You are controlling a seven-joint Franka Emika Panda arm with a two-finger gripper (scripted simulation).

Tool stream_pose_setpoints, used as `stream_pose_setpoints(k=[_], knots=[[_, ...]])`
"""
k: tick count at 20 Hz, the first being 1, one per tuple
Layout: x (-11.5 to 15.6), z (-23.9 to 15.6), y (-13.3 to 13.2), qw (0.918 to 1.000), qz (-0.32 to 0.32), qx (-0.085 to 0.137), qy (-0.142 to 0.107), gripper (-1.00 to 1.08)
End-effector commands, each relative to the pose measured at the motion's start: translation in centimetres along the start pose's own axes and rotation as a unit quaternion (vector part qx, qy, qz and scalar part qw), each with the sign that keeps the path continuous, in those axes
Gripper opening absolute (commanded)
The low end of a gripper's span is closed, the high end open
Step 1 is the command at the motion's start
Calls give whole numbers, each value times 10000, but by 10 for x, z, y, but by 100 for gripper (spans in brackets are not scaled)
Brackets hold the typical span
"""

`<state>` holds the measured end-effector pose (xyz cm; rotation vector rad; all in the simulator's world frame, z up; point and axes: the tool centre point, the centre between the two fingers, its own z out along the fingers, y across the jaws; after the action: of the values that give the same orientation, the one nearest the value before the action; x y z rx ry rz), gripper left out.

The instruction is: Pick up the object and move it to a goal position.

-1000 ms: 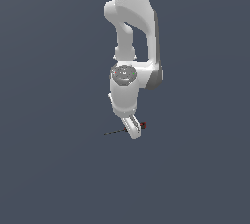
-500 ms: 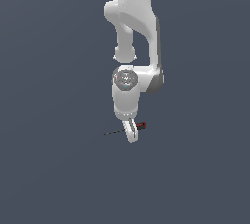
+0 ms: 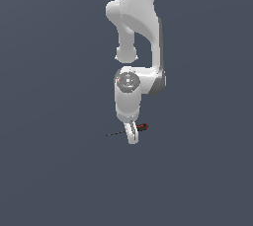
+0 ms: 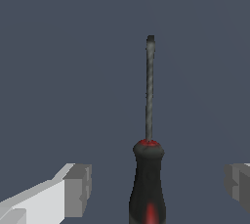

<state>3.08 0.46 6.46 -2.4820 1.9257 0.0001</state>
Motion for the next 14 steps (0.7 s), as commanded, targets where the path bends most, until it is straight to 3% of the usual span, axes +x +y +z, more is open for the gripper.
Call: stream_pose_setpoints(k=[1, 14], knots=[[0, 3, 0, 10000, 0, -2, 0, 100], [0, 50, 0, 10000, 25, -1, -1, 100]])
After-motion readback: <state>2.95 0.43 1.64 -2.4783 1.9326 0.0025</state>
